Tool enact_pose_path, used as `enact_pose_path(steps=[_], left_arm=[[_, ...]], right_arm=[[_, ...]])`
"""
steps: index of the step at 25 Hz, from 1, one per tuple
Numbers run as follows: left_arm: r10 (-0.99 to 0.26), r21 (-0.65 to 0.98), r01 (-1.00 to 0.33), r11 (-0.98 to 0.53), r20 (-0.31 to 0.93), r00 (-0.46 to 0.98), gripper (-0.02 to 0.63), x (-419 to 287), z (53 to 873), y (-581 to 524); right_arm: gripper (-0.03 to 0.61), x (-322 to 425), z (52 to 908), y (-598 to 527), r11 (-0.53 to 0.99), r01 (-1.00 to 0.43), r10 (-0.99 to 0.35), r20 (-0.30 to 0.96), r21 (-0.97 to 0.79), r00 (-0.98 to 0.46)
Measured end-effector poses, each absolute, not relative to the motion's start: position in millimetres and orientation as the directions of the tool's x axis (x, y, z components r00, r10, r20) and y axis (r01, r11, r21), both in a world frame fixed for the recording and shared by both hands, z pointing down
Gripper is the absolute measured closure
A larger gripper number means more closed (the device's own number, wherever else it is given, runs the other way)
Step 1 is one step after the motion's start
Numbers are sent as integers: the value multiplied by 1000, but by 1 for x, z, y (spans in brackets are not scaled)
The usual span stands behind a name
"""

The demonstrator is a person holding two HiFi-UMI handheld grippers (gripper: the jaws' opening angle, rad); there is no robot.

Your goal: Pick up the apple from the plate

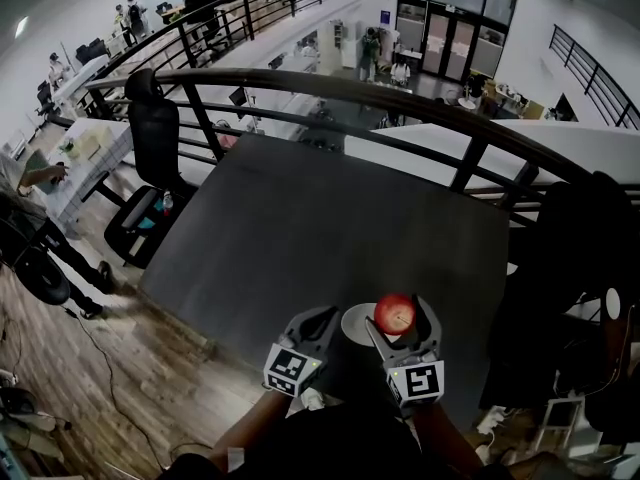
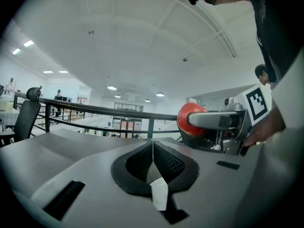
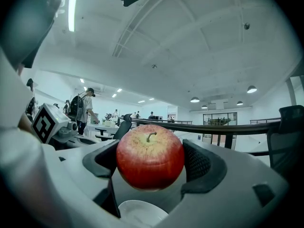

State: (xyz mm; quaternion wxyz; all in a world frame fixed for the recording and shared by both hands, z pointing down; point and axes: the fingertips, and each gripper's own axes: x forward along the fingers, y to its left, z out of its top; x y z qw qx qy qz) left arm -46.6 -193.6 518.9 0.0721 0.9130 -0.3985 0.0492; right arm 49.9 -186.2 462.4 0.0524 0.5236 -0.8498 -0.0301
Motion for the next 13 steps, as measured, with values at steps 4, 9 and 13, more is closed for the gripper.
enact_pose_path(steps=[4,9,13], left_arm=[[-720,96,-735,-672,149,678,588,-46,521,-194],[-714,104,-729,-676,153,684,588,-44,522,-194],[-709,104,-725,-680,156,688,588,-40,523,-193]], right_arm=[[178,51,462,-189,447,-888,-895,49,111,-444],[178,52,464,-190,448,-887,-894,47,109,-445],[178,55,467,-191,446,-889,-895,54,103,-443]])
